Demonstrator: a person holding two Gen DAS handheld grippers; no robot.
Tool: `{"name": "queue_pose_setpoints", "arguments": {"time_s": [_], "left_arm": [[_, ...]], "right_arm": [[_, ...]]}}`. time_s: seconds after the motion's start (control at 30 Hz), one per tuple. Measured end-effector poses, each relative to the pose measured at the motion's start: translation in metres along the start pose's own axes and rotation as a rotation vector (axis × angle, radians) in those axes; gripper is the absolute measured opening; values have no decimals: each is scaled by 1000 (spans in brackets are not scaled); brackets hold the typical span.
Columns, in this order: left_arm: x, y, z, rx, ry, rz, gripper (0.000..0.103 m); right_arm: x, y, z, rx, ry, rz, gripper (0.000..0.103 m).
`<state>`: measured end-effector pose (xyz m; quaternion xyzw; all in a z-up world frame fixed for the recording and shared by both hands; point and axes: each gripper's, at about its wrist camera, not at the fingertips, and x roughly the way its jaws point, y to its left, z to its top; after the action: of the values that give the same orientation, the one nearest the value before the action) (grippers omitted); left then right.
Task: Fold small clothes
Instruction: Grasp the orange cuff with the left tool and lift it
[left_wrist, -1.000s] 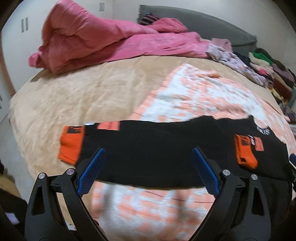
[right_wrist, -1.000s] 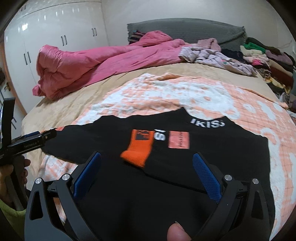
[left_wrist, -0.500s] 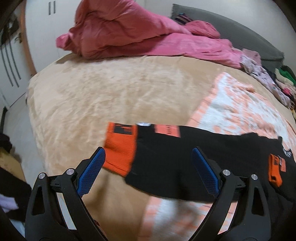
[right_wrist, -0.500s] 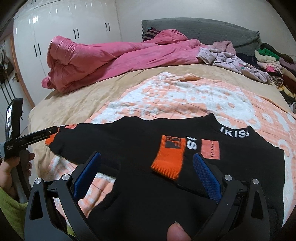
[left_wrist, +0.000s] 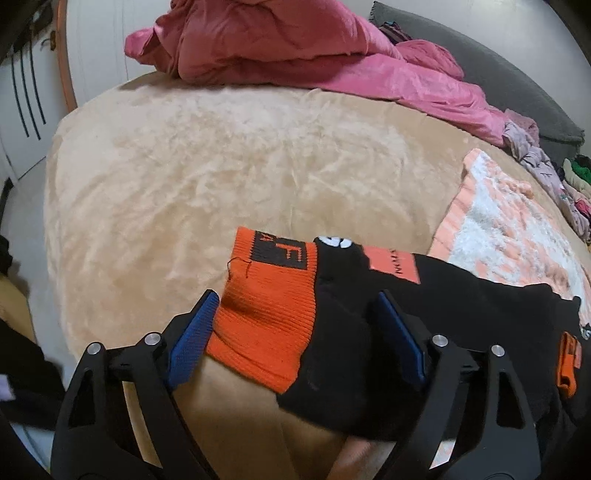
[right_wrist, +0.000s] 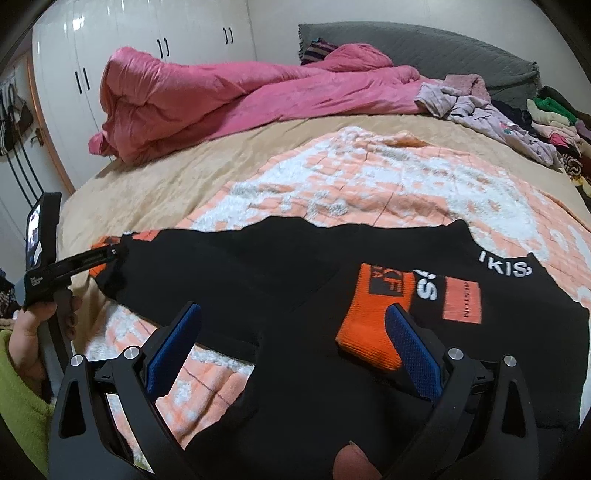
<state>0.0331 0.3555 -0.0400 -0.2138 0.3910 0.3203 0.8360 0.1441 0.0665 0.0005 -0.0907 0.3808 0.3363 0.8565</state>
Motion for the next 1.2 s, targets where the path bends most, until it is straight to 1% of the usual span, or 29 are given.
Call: {"name": "queue_pose_setpoints", "arguments": {"time_s": [0.1,0.13,0.17,0.2,0.23,0.27,0.3,0.33,0.47,0.63,0.73,0.77,0.87,0.97,1.1,1.2], "left_arm": [[5,-6,-2,24,-13,41,72],[6,-8,-3,29,-18,51,63],[8,-9,-3,33,-25,59,49],[8,-11,-4,41,-31,62,42],[6,-12,-4,48,-37,58,31],[5,-13,-4,54,-41,50,24],[2,-15,-4,63,-52,43,21],[0,-16,-4,69,-59,34,15],[-13,-21,-4,68,-76,-33,12],[-43,-26,1,48,-112,-163,12],[-63,-33,4,31,-121,-271,12],[-68,-37,4,34,-124,-292,12],[-88,-57,2,70,-157,-343,12],[-107,-80,0,95,-177,-411,12],[-124,-104,-4,125,-186,-469,12],[-129,-121,-8,138,-172,-510,12]], "right_arm": [[16,2,-3,-6,37,-10,99],[19,3,-5,-6,46,-13,99],[22,3,-6,-5,54,-10,99],[23,3,-8,-2,57,-7,99],[24,2,-8,2,59,-7,99],[24,2,-9,6,58,-6,99],[23,0,-10,14,58,-3,99],[22,-2,-11,18,58,-2,99],[12,-12,-13,42,36,-7,99],[-6,-34,-19,89,4,-24,98],[-21,-51,-24,130,-17,-38,98],[-25,-55,-25,141,-23,-42,98],[-42,-73,-32,184,-52,-54,98],[-54,-87,-39,214,-68,-68,98],[-71,-107,-48,259,-93,-89,98],[-83,-121,-54,292,-112,-98,98]]}}
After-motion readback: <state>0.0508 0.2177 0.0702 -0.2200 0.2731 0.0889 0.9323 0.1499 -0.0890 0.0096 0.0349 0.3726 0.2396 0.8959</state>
